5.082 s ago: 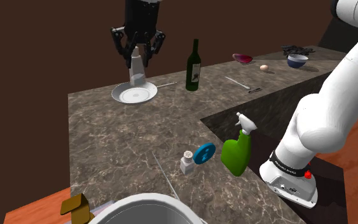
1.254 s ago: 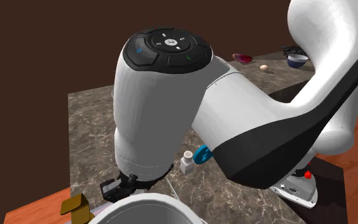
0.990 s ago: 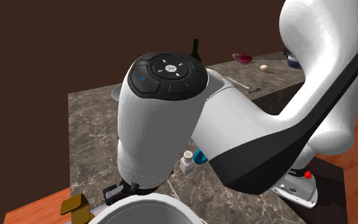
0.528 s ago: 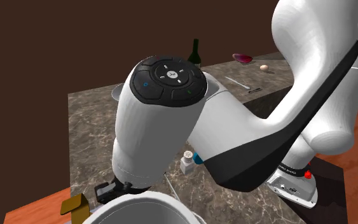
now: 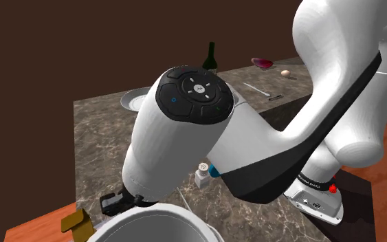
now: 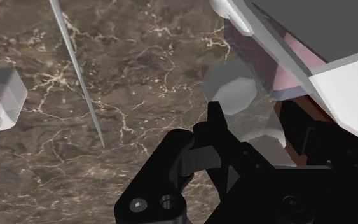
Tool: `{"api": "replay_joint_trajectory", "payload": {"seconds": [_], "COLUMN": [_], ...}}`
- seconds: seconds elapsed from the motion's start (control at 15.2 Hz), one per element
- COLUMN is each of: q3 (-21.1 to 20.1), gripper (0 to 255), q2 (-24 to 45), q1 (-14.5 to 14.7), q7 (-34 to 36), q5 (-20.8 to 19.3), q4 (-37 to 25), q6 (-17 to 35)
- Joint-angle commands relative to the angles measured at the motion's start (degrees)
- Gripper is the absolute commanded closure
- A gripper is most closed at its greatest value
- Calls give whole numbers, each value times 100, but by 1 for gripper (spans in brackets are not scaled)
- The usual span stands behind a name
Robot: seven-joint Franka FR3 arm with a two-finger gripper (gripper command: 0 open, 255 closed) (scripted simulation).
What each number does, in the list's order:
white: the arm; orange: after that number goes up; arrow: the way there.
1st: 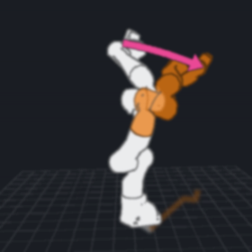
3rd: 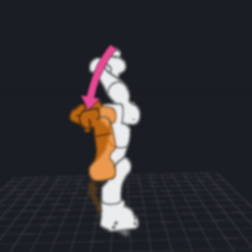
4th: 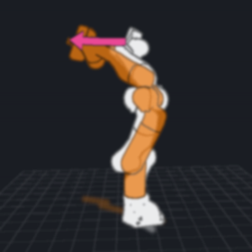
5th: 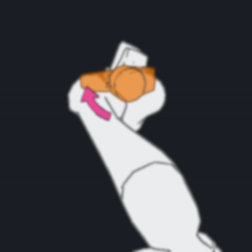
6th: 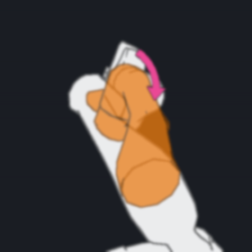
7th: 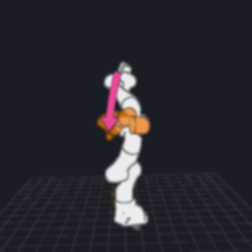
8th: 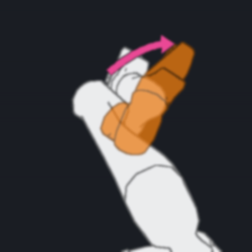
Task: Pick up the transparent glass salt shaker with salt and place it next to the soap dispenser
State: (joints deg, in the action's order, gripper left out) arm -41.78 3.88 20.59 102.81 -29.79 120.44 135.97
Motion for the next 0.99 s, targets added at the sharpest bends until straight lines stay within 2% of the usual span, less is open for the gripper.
{"api": "replay_joint_trajectory", "payload": {"seconds": [0.0, 0.33, 0.4, 0.46, 0.53, 0.59, 0.66, 0.73, 0.92], "q3": [-44, -9, -54, -73, -105, -114, -119, 21, -117], "gripper": [255, 255, 0, 0, 0, 0, 0, 0, 0], "q2": [655, 650, 470, 657, 513, 581, 384, 645, 112], "q1": [84, 118, 149, 196, 195, 208, 166, 147, 103], "q7": [40, 32, 150, 170, 6, -77, -193, 27, -394], "q5": [18, 30, 79, 3, 217, 249, 424, 38, 682], "q4": [296, 297, 595, 275, 188, -53, 95, 297, 253], "q6": [39, 43, 188, -19, -171, -360, -316, 46, -300]}}
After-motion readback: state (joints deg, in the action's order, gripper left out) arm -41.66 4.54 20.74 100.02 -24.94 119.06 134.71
